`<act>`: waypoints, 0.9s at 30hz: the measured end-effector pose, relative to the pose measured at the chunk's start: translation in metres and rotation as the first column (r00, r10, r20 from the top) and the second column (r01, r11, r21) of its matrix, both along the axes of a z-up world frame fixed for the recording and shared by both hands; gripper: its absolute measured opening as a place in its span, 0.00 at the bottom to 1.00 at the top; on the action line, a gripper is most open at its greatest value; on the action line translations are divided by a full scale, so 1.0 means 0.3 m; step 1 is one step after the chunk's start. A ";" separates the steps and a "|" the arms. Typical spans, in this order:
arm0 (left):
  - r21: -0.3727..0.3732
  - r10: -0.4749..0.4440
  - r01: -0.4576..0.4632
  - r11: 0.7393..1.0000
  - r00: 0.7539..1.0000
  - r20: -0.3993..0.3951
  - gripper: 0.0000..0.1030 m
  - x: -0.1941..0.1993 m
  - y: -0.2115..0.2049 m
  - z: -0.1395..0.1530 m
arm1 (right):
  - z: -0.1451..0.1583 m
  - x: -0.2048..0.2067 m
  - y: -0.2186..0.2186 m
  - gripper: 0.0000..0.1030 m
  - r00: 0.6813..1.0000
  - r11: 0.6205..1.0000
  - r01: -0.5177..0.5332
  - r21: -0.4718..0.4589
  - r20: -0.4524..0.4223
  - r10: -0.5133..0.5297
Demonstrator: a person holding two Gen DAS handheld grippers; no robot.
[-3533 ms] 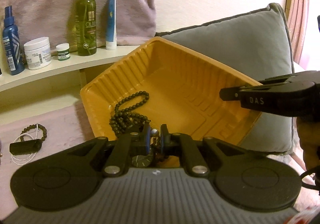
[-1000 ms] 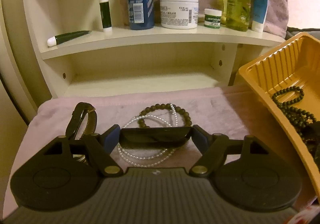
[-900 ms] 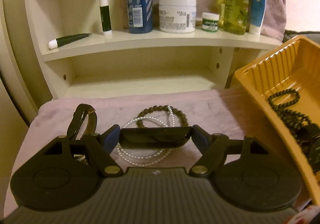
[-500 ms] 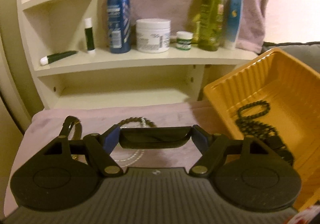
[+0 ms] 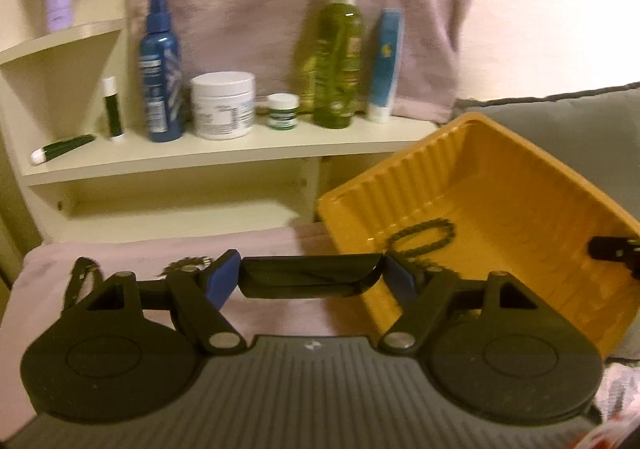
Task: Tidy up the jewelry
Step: 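Carry the black band into the orange tray and open the left tool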
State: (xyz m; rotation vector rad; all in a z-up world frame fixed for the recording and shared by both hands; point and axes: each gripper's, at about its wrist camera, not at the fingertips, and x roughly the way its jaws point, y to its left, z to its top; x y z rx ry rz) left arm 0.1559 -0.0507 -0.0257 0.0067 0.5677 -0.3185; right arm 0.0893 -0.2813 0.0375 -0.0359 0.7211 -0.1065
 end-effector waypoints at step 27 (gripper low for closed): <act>-0.066 -0.339 0.339 0.939 0.941 0.008 0.73 -0.064 -0.190 -0.003 | 0.006 0.001 -0.002 0.06 1.000 1.000 0.001 0.001 -0.004 -0.001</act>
